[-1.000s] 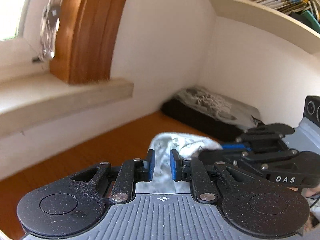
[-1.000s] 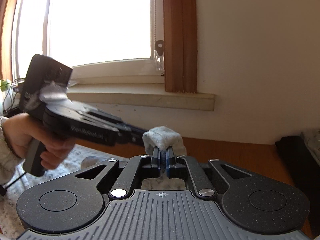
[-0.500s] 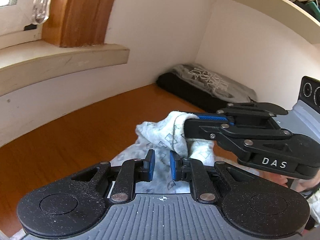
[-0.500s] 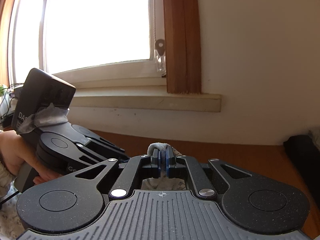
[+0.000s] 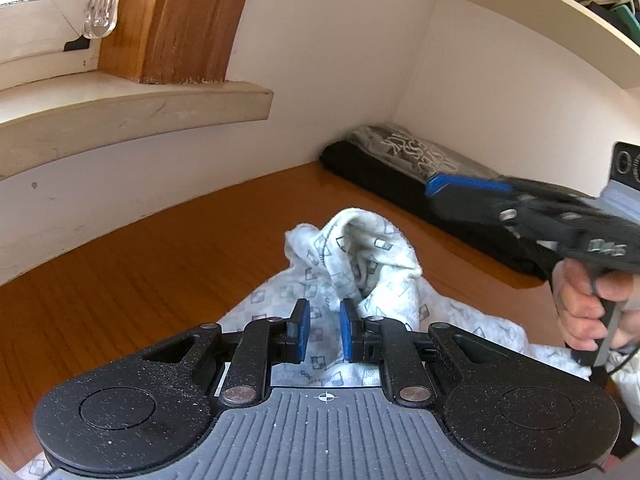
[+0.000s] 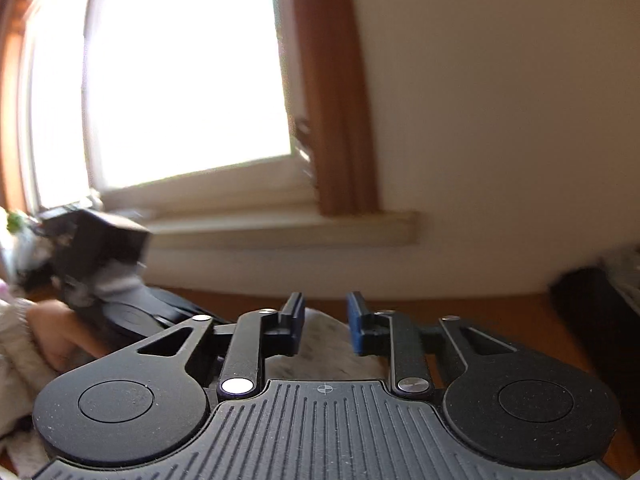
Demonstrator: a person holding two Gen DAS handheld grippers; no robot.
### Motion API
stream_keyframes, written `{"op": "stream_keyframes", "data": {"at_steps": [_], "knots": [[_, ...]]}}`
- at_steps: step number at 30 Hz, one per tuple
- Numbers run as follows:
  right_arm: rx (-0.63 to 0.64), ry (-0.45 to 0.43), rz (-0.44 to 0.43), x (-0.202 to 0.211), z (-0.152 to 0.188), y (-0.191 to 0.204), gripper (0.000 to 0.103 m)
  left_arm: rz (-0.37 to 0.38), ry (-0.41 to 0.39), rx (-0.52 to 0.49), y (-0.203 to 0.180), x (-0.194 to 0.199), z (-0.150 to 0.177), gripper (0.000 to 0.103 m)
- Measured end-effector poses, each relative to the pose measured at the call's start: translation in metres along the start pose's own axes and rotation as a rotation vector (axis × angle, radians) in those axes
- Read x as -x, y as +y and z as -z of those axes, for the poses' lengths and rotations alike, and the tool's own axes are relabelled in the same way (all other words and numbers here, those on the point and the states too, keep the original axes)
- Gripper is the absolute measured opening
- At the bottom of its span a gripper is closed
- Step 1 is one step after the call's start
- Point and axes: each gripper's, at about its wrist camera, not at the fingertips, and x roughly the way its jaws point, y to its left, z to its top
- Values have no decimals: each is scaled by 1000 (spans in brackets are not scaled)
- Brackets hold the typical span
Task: Fold clothes
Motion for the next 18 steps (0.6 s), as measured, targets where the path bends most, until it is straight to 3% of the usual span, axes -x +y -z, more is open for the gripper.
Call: {"op": "stream_keyframes", "data": {"at_steps": [3, 8, 14, 18], "knots": [[41, 101, 40, -20, 6, 2, 19, 1, 2, -4, 0, 0, 0, 16], [119, 152, 22, -47, 6, 18, 19, 3, 5, -10, 0, -1, 1, 16], [126, 181, -5, -66, 6, 20, 20, -48, -166, 123, 34, 46, -3, 16], [97, 211, -30, -77, 6, 15, 20, -32, -223, 107, 28, 61, -6, 16]]}}
